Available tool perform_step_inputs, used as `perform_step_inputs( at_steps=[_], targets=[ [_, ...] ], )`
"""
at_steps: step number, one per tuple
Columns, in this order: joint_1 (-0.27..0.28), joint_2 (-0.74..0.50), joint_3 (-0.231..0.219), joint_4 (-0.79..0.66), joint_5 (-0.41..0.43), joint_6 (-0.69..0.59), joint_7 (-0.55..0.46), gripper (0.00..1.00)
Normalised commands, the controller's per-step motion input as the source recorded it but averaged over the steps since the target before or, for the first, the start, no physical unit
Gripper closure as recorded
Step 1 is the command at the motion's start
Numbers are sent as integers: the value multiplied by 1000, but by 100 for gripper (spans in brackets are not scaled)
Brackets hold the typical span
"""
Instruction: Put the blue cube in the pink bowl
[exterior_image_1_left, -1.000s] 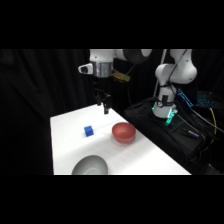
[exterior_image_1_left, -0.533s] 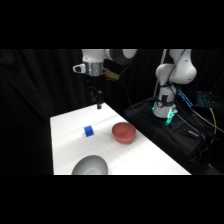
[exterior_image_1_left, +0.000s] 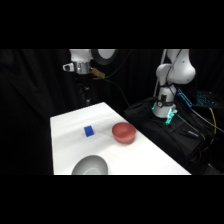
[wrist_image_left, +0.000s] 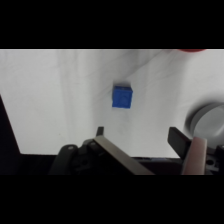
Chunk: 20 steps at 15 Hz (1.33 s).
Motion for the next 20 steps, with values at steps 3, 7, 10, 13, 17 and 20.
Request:
perform_step_inputs(
  at_steps=[3,7,10,13,17,20],
  targets=[
    [-95,423,51,409,202,67,-172,0],
    [-110,376,76,324,139,97,-127,0],
    [-120,285,116,220,158,118,-115,0],
    [-108,247,137,152,160,154,-122,0],
    [-94,225,118,131,132,160,-107,0],
    [-86,185,78,91,91,174,-60,0]
  ],
)
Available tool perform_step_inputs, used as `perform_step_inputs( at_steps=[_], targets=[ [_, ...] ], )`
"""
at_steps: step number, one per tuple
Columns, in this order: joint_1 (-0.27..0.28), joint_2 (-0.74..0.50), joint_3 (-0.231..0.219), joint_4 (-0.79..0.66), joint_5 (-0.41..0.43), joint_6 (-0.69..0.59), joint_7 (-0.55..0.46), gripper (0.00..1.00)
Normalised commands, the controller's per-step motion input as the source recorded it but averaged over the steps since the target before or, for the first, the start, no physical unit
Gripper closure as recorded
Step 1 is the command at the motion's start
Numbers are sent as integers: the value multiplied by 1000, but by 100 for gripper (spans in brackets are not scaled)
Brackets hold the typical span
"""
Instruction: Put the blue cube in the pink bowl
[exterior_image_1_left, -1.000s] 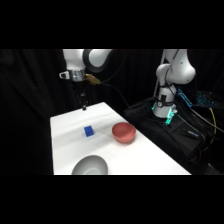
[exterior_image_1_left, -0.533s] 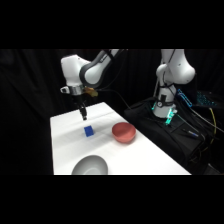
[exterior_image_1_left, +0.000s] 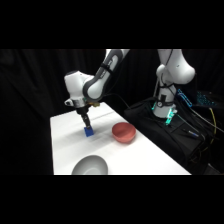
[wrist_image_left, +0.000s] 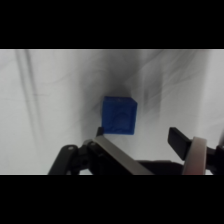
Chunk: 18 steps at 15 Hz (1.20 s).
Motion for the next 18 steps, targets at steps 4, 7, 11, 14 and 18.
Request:
perform_step_inputs(
  at_steps=[4,7,11,14,18],
  targets=[
    [-101,127,52,63,68,177,-34,0],
    [-117,86,57,47,86,181,-40,0],
    [-135,90,118,50,157,159,-84,0],
    [-121,99,162,60,218,146,-105,0],
    [-84,65,112,58,169,157,-88,32]
  ],
)
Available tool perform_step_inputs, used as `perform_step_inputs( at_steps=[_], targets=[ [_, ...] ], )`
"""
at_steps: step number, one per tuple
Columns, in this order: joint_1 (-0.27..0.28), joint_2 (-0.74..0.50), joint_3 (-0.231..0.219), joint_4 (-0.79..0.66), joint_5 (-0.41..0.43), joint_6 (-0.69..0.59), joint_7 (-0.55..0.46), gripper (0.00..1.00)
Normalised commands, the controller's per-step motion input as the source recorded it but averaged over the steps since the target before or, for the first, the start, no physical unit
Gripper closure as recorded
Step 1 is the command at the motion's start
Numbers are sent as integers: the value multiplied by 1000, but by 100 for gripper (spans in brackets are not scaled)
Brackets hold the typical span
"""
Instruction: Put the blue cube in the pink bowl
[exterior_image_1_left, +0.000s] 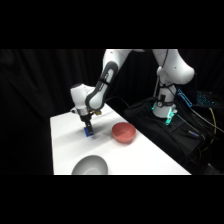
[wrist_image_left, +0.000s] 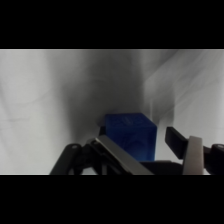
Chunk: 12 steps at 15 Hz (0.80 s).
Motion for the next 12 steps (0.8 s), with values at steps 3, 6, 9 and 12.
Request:
perform_step_inputs(
  at_steps=[3,6,9,12],
  targets=[
    [-58,9,36,21,98,159,-41,58],
    [-30,-41,-3,-25,57,103,-1,72],
    [35,-213,-39,-149,14,-10,81,77],
    [111,-486,-81,-317,-66,-120,116,77]
  ],
)
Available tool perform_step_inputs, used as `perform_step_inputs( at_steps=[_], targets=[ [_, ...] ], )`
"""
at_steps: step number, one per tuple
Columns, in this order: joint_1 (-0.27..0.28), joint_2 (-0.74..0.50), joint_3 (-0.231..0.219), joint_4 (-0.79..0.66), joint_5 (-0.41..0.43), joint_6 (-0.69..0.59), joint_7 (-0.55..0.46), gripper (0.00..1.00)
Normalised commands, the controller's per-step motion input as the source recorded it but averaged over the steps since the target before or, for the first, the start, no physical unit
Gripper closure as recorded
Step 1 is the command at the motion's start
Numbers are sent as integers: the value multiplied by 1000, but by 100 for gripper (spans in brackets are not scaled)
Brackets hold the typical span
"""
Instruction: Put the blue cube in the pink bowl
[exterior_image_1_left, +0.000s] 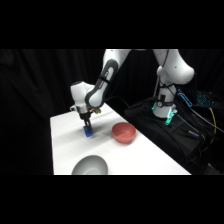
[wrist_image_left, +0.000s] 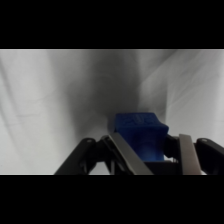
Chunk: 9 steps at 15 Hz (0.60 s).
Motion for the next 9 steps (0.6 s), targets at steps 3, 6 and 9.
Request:
perform_step_inputs(
  at_steps=[3,6,9],
  targets=[
    [144,-568,-120,-287,-130,-391,141,77],
    [144,-575,-108,-273,-145,-466,96,77],
    [141,-578,-94,-311,-135,-345,91,77]
  ],
)
